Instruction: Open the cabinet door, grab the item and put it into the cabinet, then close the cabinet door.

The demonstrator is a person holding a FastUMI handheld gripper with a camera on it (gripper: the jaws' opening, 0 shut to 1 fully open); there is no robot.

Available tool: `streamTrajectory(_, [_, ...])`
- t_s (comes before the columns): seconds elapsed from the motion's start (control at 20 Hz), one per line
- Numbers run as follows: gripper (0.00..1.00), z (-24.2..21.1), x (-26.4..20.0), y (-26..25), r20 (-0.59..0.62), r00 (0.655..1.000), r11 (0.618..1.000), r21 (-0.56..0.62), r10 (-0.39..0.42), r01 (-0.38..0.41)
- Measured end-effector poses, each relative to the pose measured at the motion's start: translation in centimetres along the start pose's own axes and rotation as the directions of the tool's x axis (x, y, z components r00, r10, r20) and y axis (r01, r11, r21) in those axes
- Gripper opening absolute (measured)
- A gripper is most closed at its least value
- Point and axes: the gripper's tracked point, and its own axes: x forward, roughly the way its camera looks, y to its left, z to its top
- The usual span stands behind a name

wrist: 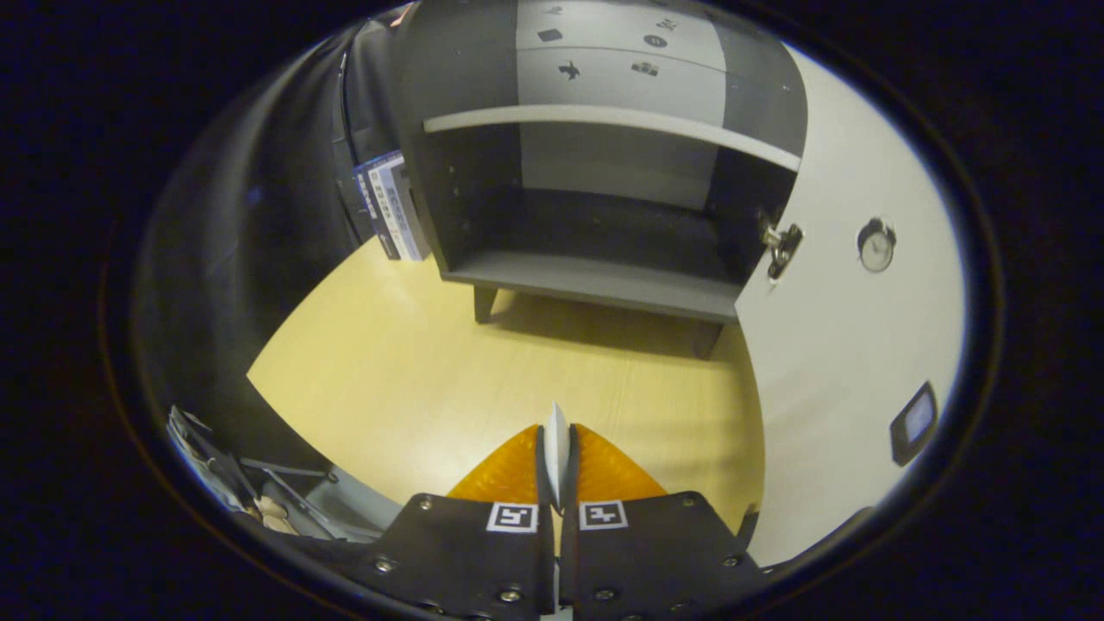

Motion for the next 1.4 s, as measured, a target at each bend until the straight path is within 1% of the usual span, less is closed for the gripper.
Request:
streamTrajectory(0.25, [0.03,3.8,-0.9,0.1,0.074,0.997,1.000,-0.003,-0.002,0.002])
streamTrajectory(0.45, [0.03,7.8,-1.2,0.0,0.159,0.987,1.000,0.009,-0.008,0.007])
streamTrajectory(0.7, [0.03,12.6,-1.0,0.0,0.278,0.960,0.999,0.050,-0.006,-0.008])
streamTrajectory(0.8, [0.03,14.9,-0.9,-0.6,0.321,0.947,0.999,0.048,-0.021,0.006])
streamTrajectory(0.95, [0.03,17.0,-0.7,-1.3,0.363,0.931,0.999,0.043,-0.037,0.023])
streamTrajectory(1.05, [0.03,17.9,-0.2,-1.6,0.376,0.926,0.999,0.037,-0.039,0.027])
streamTrajectory(1.15, [0.03,18.3,0.3,-1.9,0.361,0.932,0.999,0.034,-0.038,0.028])
streamTrajectory(1.25, [0.03,18.3,0.9,-2.2,0.318,0.947,0.999,0.042,-0.037,0.025])
streamTrajectory(1.4, [0.03,18.7,3.6,-3.5,0.245,0.968,0.997,0.066,-0.049,0.034])
